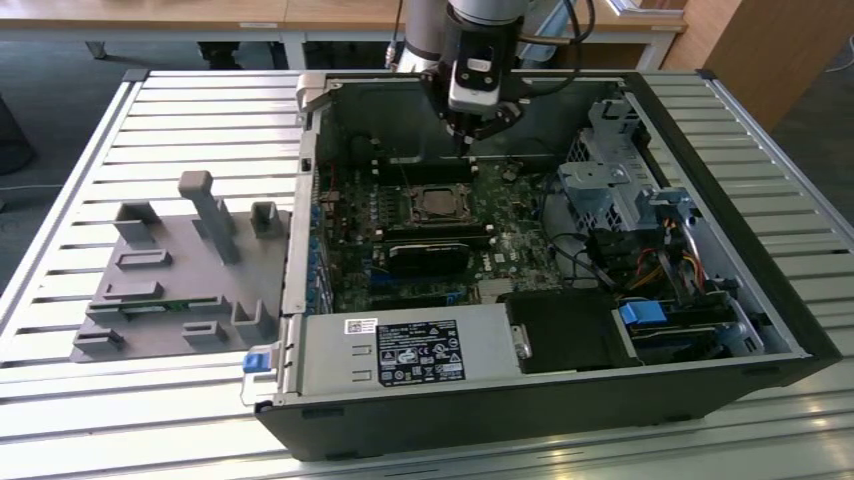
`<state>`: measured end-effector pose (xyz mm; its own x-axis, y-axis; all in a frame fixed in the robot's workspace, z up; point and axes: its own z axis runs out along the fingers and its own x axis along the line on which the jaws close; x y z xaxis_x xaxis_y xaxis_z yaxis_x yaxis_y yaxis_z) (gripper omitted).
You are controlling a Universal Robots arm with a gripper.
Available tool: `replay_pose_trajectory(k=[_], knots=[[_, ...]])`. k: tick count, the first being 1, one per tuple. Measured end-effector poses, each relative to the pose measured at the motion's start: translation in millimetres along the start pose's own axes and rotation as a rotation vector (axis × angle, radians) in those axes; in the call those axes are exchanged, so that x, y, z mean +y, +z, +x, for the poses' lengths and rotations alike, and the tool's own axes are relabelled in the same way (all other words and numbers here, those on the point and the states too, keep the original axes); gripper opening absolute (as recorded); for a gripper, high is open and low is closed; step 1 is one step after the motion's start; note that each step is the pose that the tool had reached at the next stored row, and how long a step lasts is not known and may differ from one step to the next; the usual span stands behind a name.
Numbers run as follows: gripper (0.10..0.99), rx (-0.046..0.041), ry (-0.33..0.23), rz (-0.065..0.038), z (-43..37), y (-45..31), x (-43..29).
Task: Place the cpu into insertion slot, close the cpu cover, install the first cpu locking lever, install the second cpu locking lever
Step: 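Install the first cpu locking lever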
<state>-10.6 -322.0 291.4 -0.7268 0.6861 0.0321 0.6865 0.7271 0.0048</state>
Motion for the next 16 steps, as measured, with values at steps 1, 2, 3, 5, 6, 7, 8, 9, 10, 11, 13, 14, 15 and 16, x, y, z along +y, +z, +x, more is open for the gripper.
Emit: replay_pose_trajectory(k=[1, 2, 3, 5, 6, 7, 8, 9, 10, 11, 13, 14, 15, 16], knots=[[0.106, 0.0001, -0.012, 0.000, 0.0, 0.0, 0.0], [0.106, 0.0001, -0.026, 0.001, 0.0, 0.0, 0.0], [0.106, 0.0002, -0.038, 0.001, 0.0, 0.0, 0.0], [0.106, 0.0002, -0.061, 0.002, 0.0, 0.1, 0.0], [0.106, 0.0003, -0.072, 0.002, 0.0, 0.1, 0.0], [0.106, 0.0003, -0.083, 0.003, 0.0, 0.1, 0.0], [0.106, 0.0004, -0.094, 0.003, 0.0, 0.2, 0.0], [0.106, 0.0005, -0.105, 0.003, 0.0, 0.2, 0.0], [0.106, 0.0005, -0.115, 0.004, 0.0, 0.2, 0.0], [0.106, 0.0006, -0.125, 0.004, 0.0, 0.2, 0.0], [0.106, 0.0007, -0.146, 0.005, 0.0, 0.3, 0.0], [0.106, 0.0007, -0.157, 0.005, 0.0, 0.3, 0.0], [0.106, 0.0008, -0.166, 0.005, 0.0, 0.3, 0.0], [0.106, 0.0008, -0.176, 0.006, 0.0, 0.3, 0.0]])
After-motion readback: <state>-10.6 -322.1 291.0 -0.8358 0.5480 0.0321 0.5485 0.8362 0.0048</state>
